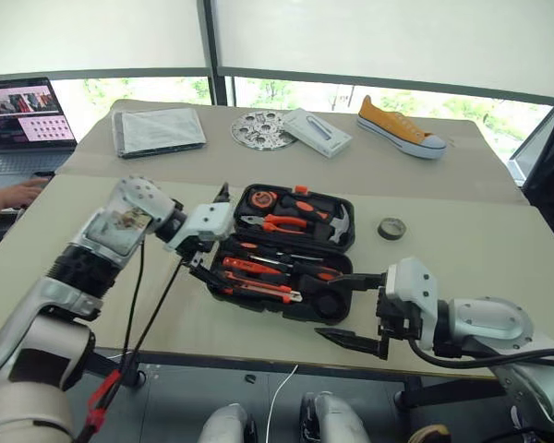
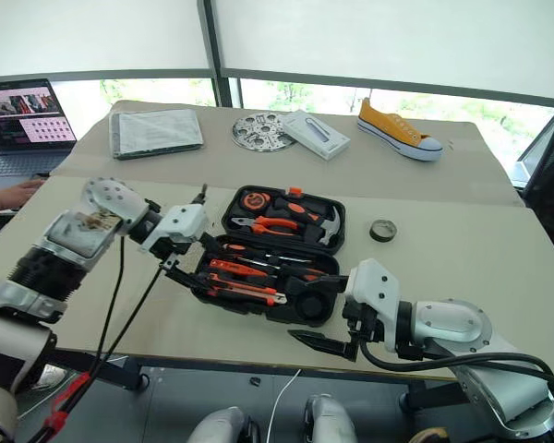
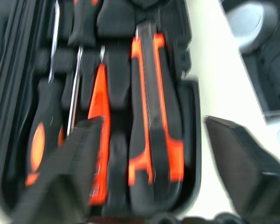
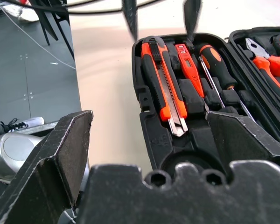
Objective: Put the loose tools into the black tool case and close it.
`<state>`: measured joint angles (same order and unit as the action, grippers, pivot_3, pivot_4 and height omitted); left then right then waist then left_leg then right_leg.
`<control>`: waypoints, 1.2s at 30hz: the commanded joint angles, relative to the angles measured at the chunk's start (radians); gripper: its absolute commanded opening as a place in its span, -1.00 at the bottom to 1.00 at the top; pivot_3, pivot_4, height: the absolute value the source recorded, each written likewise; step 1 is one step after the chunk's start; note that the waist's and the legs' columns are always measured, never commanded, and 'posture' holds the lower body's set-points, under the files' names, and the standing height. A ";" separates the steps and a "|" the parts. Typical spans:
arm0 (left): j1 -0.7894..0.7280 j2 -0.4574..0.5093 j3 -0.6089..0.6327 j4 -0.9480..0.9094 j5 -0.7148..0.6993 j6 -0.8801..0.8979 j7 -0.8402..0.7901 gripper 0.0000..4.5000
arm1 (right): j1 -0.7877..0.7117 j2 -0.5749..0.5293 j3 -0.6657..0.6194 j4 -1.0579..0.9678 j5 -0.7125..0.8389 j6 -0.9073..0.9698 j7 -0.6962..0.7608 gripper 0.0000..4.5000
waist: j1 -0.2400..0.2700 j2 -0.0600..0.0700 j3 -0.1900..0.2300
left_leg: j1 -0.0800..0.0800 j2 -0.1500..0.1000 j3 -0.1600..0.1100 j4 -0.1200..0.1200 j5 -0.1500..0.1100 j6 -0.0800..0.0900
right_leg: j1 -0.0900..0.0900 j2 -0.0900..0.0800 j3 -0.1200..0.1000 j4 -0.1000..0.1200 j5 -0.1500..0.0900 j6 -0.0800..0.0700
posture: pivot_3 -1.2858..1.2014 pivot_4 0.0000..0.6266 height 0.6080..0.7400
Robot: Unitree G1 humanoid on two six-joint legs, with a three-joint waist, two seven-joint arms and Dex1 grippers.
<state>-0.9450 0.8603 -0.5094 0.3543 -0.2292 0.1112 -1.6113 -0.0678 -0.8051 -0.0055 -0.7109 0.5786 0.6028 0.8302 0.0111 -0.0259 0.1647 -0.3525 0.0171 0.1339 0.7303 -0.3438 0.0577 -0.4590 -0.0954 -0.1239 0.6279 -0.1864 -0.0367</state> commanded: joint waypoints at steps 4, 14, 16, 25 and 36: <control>-0.009 0.033 -0.034 0.039 0.013 -0.112 -0.003 -0.51 | 0.004 -0.002 -0.016 -0.016 -0.005 -0.030 0.013 1.00 | 0.007 0.000 0.000 | 0.000 -0.001 0.000 0.001 0.000 0.000 | 0.000 -0.001 0.000 0.000 0.000 0.000 | 0.03 -0.52 0.89; 0.021 -0.059 -0.018 0.098 0.148 -0.203 0.002 -0.97 | -0.003 0.003 -0.024 -0.031 0.012 -0.008 -0.002 1.00 | 0.004 0.000 0.000 | 0.000 -0.001 0.000 0.001 0.000 0.000 | 0.001 -0.001 0.000 0.000 0.000 0.001 | 0.03 -0.52 0.89; 0.023 -0.066 -0.008 0.106 0.159 -0.211 -0.003 -0.97 | -0.002 0.005 -0.026 -0.036 0.017 -0.002 -0.009 1.00 | 0.003 0.000 0.000 | 0.000 -0.001 0.001 0.001 0.000 0.000 | 0.001 -0.001 0.000 0.000 0.000 0.001 | 0.03 -0.52 0.89; -0.060 -0.039 -0.003 0.178 0.127 -0.204 -0.003 -0.97 | -0.013 0.006 -0.029 -0.046 0.035 0.015 -0.035 1.00 | 0.002 0.000 0.000 | 0.000 -0.001 0.000 0.001 0.000 0.000 | 0.001 0.000 0.000 0.000 0.001 0.001 | 0.03 -0.52 0.89; -0.081 -0.137 0.035 0.140 0.063 -0.116 -0.003 -0.97 | -0.017 -0.003 -0.034 -0.053 0.053 0.027 -0.055 1.00 | 0.008 0.000 0.000 | -0.001 -0.001 0.000 0.001 0.000 0.001 | 0.001 -0.001 0.000 0.000 0.001 0.001 | 0.03 -0.52 0.89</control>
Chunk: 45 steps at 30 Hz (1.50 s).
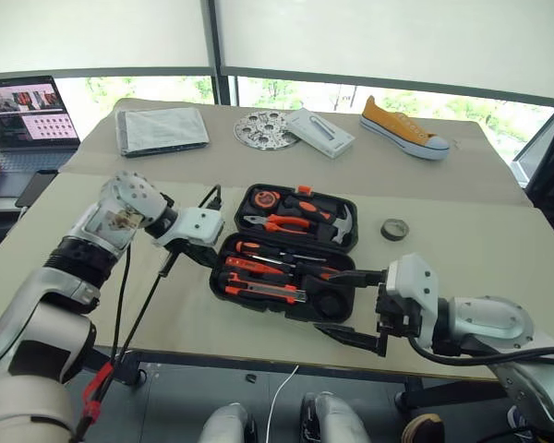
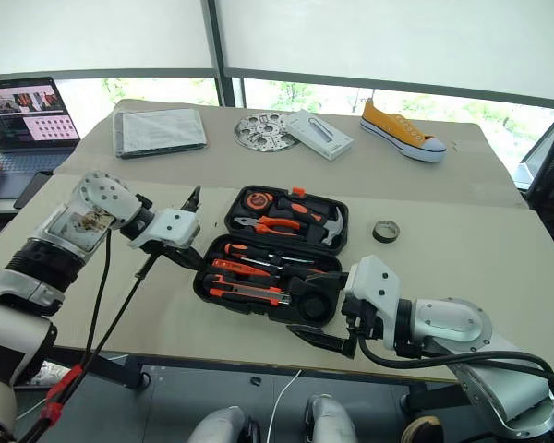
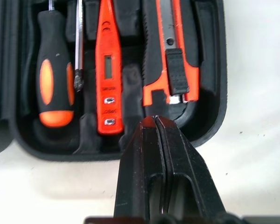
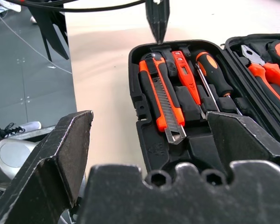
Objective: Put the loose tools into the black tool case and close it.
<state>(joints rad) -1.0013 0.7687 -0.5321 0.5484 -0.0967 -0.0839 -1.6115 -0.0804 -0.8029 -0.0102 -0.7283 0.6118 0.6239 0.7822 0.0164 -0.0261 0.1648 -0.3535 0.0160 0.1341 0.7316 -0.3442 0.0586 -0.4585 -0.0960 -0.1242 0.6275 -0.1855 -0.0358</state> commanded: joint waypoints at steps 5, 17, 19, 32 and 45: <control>-0.006 -0.067 0.019 -0.117 -0.068 0.088 -0.003 -0.97 | -0.003 -0.006 -0.032 -0.038 0.022 0.010 -0.008 1.00 | -0.004 0.000 0.000 | 0.000 0.000 0.000 0.001 0.000 0.000 | 0.000 0.000 0.001 0.000 0.000 0.001 | 0.03 -0.52 0.89; 0.115 -0.122 -0.049 -0.084 0.148 -0.116 0.050 -0.97 | 0.011 -0.001 -0.043 -0.054 0.032 0.025 -0.026 1.00 | 0.001 0.001 -0.002 | 0.002 0.000 0.000 0.001 0.000 0.000 | 0.002 -0.001 0.001 0.000 0.001 0.001 | 0.03 -0.52 0.89; 0.120 -0.125 -0.049 -0.061 0.173 -0.148 0.059 -0.97 | 0.012 0.000 -0.042 -0.056 0.033 0.025 -0.030 1.00 | 0.000 0.002 -0.003 | 0.003 0.000 0.000 0.001 0.000 0.000 | 0.002 -0.001 0.002 0.000 0.001 0.001 | 0.03 -0.52 0.89; 0.012 -0.155 0.043 -0.038 0.011 0.037 -0.003 -0.97 | 0.004 -0.005 -0.035 -0.045 0.046 0.024 -0.031 1.00 | -0.003 0.002 -0.004 | 0.000 0.000 0.000 0.003 -0.001 0.004 | 0.001 0.000 0.002 0.001 0.003 0.001 | 0.03 -0.52 0.89; 0.081 -0.207 -0.007 0.074 0.192 -0.162 0.072 -0.97 | 0.009 -0.010 -0.048 -0.058 0.064 0.038 -0.038 1.00 | -0.002 0.002 -0.004 | 0.001 -0.001 0.001 0.004 -0.002 0.005 | 0.003 -0.001 0.002 -0.002 0.002 0.006 | 0.03 -0.52 0.89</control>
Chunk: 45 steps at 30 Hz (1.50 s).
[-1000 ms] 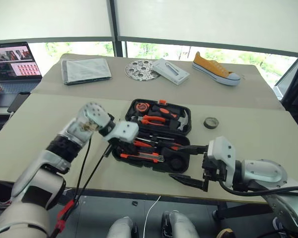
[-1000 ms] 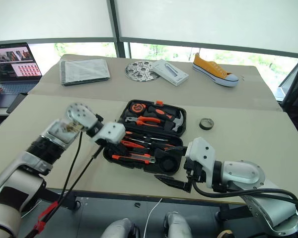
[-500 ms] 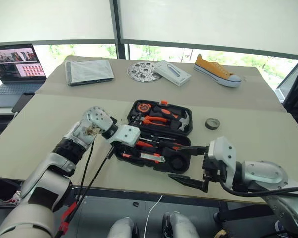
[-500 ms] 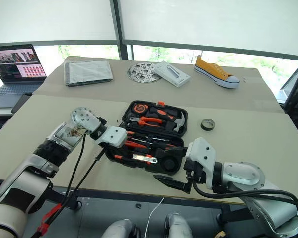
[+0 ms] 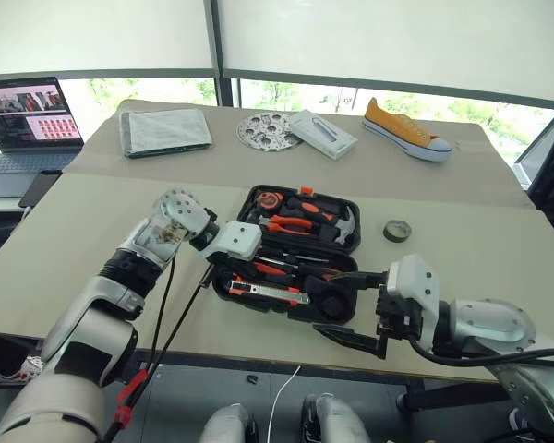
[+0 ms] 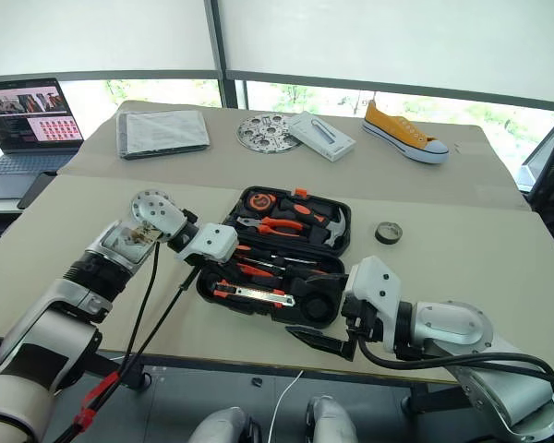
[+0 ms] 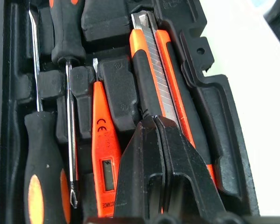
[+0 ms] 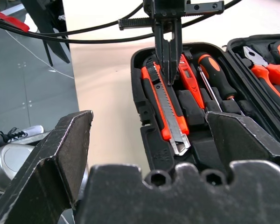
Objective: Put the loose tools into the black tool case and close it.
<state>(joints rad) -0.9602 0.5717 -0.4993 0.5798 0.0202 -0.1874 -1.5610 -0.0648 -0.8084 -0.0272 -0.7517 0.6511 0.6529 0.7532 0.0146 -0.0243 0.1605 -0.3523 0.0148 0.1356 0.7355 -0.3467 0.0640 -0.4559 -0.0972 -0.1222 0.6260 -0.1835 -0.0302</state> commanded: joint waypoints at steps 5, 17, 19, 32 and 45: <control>0.083 -0.013 -0.023 0.037 0.073 -0.079 0.015 -0.97 | -0.002 -0.005 -0.037 -0.039 0.025 0.013 -0.012 1.00 | -0.001 0.002 -0.003 | 0.001 0.000 -0.001 0.000 0.000 0.001 | 0.000 -0.001 0.002 0.000 0.001 -0.001 | 0.03 -0.52 0.89; 0.187 0.145 0.290 -0.410 -0.270 0.401 -0.017 0.17 | 0.009 -0.100 -0.160 0.141 -0.021 -0.014 0.074 1.00 | -0.005 0.001 -0.002 | -0.001 0.000 0.000 -0.001 -0.001 0.002 | -0.002 0.000 -0.001 -0.001 0.003 -0.005 | 0.03 -0.52 0.89; 0.204 0.182 0.340 -0.464 -0.308 0.469 0.008 0.51 | -0.031 -0.137 -0.161 0.259 -0.060 -0.030 0.103 1.00 | -0.004 0.001 -0.001 | -0.001 0.000 0.000 0.000 -0.001 0.002 | -0.001 0.000 0.000 -0.001 0.000 0.001 | 0.03 -0.52 0.89; 0.333 0.250 0.526 -0.707 -0.509 0.737 0.168 0.97 | -0.752 0.007 0.234 1.277 -0.557 -0.315 0.186 1.00 | -0.031 0.004 0.002 | 0.000 0.000 0.003 -0.002 0.001 -0.001 | -0.003 -0.001 0.001 0.002 0.002 -0.004 | 0.03 -0.52 0.89; 0.394 0.282 0.537 -0.768 -0.535 0.743 0.234 1.00 | -0.965 0.135 0.275 1.777 -0.745 -0.513 0.163 0.08 | -0.034 0.006 0.003 | -0.001 0.000 0.003 -0.006 0.002 -0.004 | -0.002 -0.001 -0.002 0.000 0.002 -0.006 | 0.03 -0.52 0.89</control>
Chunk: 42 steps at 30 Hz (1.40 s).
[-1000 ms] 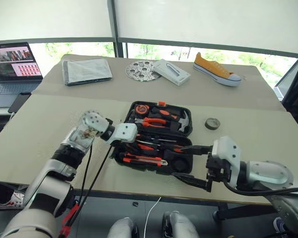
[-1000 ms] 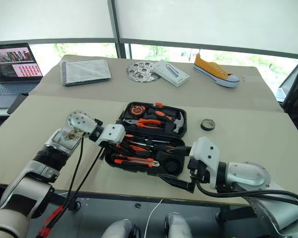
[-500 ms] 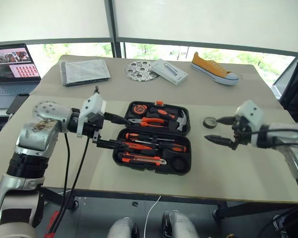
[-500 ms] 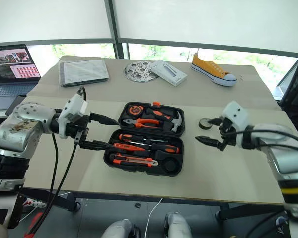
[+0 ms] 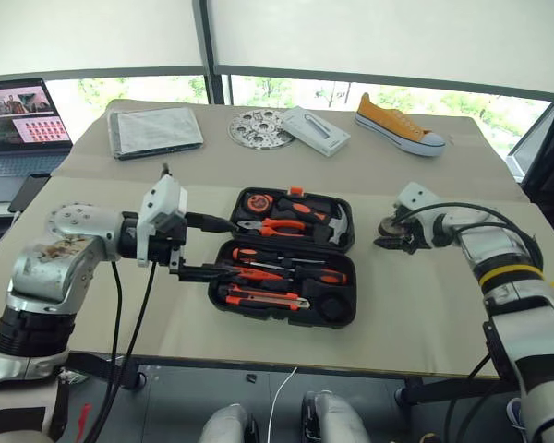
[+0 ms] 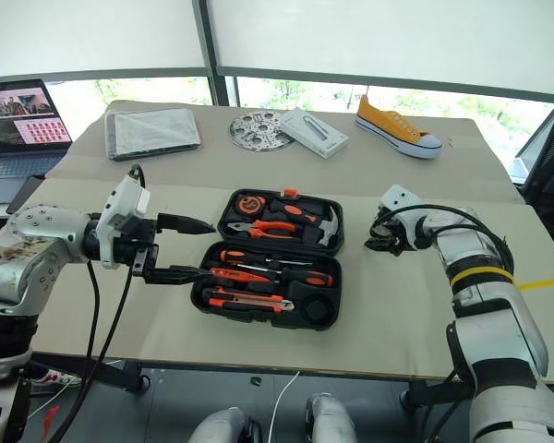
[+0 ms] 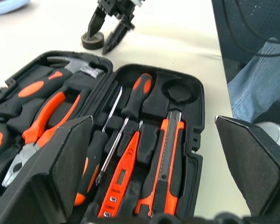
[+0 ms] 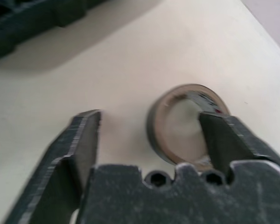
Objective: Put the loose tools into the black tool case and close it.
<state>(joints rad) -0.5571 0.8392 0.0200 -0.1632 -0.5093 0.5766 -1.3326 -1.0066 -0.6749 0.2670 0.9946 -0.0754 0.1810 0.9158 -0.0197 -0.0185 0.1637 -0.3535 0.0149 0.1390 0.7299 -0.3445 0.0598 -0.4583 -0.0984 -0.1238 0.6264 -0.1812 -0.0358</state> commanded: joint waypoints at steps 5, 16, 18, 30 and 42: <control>-0.021 0.009 -0.016 -0.015 -0.006 -0.036 -0.017 1.00 | -0.041 0.004 -0.050 0.046 -0.009 -0.057 0.035 -0.67 | -0.001 0.000 0.000 | 0.001 0.000 0.000 0.000 0.002 -0.003 | 0.000 0.000 0.001 0.001 0.000 0.000 | 0.03 -0.52 0.89; -0.029 0.022 -0.094 -0.039 -0.011 -0.045 -0.118 1.00 | 0.339 -0.147 -0.150 -1.031 0.404 0.342 0.445 -0.96 | 0.006 0.005 0.003 | 0.001 0.003 -0.004 0.000 0.003 -0.005 | 0.000 0.002 0.001 0.004 -0.001 -0.004 | 0.03 -0.52 0.89; -0.022 0.027 -0.107 -0.039 0.007 -0.068 -0.129 1.00 | 0.430 -0.162 -0.123 -1.203 0.416 0.389 0.420 -0.96 | 0.007 0.005 0.003 | 0.000 0.002 -0.004 0.000 0.003 -0.005 | 0.000 0.002 0.001 0.003 -0.002 -0.004 | 0.03 -0.52 0.89; -0.033 0.042 -0.121 -0.021 0.035 -0.105 -0.151 1.00 | 0.593 -0.157 -0.029 -1.383 0.340 0.413 0.278 -0.96 | 0.010 0.005 0.003 | 0.001 0.002 -0.003 0.001 0.004 -0.005 | 0.000 0.001 0.002 0.004 -0.007 0.001 | 0.03 -0.52 0.89; -0.039 0.033 -0.138 0.015 0.058 -0.145 -0.151 1.00 | 0.637 -0.173 0.039 -1.384 0.287 0.394 0.242 -0.65 | 0.011 0.005 0.003 | 0.001 0.002 -0.003 0.001 0.004 -0.005 | 0.000 0.002 0.002 0.004 -0.007 0.001 | 0.03 -0.52 0.89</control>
<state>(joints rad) -0.5779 0.8680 -0.1257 -0.1511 -0.4624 0.4541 -1.4781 -0.3822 -0.8321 0.2935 -0.3803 0.2254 0.5759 1.1518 -0.0086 -0.0140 0.1670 -0.3525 0.0167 0.1359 0.7305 -0.3409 0.0545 -0.4580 -0.0968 -0.1223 0.6302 -0.1882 -0.0344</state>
